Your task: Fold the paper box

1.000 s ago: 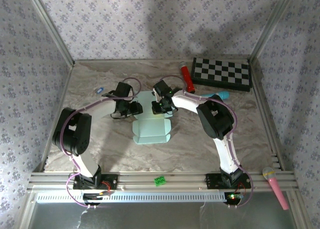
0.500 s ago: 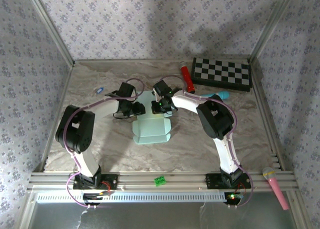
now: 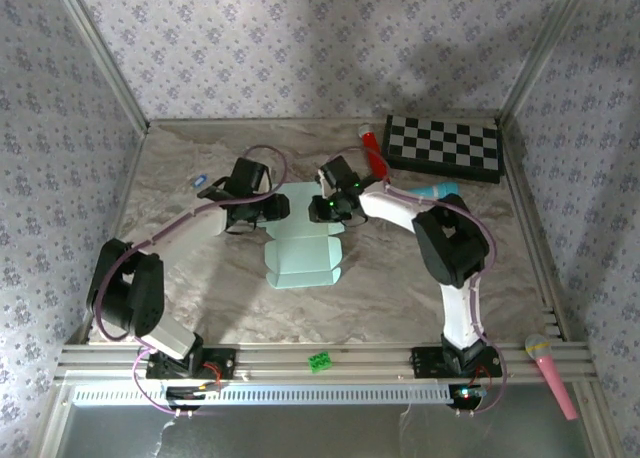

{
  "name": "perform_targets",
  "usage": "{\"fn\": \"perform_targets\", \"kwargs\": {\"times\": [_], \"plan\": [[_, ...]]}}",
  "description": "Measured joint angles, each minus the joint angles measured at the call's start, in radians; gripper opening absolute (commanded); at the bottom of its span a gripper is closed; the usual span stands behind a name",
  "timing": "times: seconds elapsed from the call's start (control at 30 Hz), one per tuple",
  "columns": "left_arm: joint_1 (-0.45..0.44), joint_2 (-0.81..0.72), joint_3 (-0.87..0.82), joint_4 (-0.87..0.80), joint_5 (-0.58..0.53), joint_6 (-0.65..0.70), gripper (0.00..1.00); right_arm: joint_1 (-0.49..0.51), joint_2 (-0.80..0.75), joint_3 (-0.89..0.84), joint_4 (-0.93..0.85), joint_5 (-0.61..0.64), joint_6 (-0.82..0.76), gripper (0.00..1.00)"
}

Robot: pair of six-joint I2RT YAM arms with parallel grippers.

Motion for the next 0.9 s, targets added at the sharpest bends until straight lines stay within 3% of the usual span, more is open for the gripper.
{"fn": "perform_targets", "kwargs": {"times": [0.1, 0.13, 0.47, 0.9], "plan": [[-0.035, 0.032, 0.011, -0.003, 0.009, 0.026, 0.02, -0.035, -0.058, -0.036, 0.014, 0.001, 0.001, 0.25], [-0.043, 0.05, 0.019, -0.003, 0.015, 0.031, 0.0, -0.046, -0.074, -0.05, 0.017, 0.002, 0.001, 0.26], [-0.068, 0.283, 0.124, 0.0, 0.069, 0.021, 0.0, -0.112, -0.137, -0.187, 0.023, 0.003, -0.002, 0.38], [-0.071, 0.375, 0.14, -0.003, 0.076, 0.015, 0.0, -0.109, -0.13, -0.22, 0.024, 0.022, -0.001, 0.45]]}}
